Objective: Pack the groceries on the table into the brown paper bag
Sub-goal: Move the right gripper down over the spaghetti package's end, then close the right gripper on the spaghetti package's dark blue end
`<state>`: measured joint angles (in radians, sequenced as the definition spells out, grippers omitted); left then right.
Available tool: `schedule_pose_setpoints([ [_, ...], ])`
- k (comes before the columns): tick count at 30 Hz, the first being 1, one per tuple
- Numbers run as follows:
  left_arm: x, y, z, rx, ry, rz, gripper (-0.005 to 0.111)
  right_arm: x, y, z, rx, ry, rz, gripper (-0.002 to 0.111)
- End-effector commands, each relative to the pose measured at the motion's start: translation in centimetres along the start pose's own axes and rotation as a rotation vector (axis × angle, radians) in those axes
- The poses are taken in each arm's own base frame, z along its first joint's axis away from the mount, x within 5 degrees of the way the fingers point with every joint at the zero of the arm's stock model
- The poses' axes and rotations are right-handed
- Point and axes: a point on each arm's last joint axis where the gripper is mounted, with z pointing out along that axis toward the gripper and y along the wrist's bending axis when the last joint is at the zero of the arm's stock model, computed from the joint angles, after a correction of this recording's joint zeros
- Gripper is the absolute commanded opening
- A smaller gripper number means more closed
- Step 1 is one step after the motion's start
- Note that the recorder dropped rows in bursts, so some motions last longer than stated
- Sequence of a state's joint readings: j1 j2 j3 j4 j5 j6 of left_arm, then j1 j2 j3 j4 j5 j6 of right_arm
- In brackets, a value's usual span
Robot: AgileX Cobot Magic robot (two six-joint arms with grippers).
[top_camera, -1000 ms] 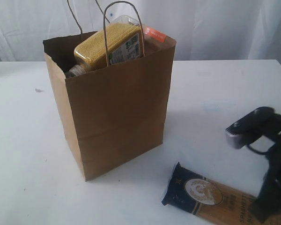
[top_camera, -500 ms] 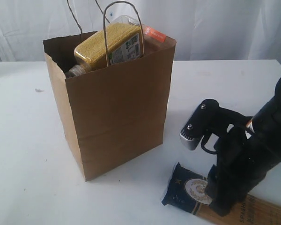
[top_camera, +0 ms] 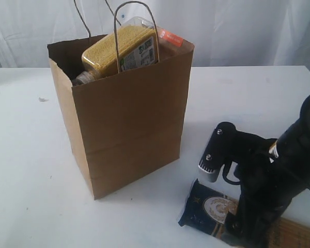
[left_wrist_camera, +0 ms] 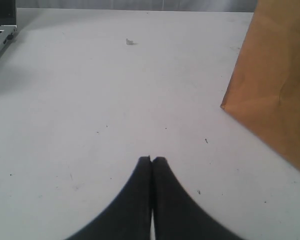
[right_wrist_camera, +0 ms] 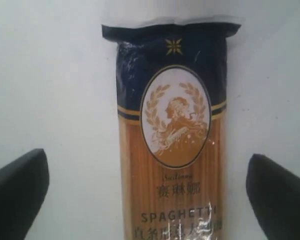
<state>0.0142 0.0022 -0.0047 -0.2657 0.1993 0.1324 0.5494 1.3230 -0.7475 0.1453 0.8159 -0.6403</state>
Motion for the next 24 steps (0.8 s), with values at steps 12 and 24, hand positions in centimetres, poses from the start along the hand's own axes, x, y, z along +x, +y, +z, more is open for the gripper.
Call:
schedule_pose_setpoints([
  [12, 0.1, 0.0, 0.0, 0.005, -0.003, -0.004, 0.0, 0.1, 0.5, 1.0, -0.007, -0.079, 0.082, 0.105],
  [24, 0.1, 0.0, 0.0, 0.005, -0.003, -0.004, 0.0, -0.5, -1.5, 3.1, 0.138, -0.068, -0.052, 0.105],
])
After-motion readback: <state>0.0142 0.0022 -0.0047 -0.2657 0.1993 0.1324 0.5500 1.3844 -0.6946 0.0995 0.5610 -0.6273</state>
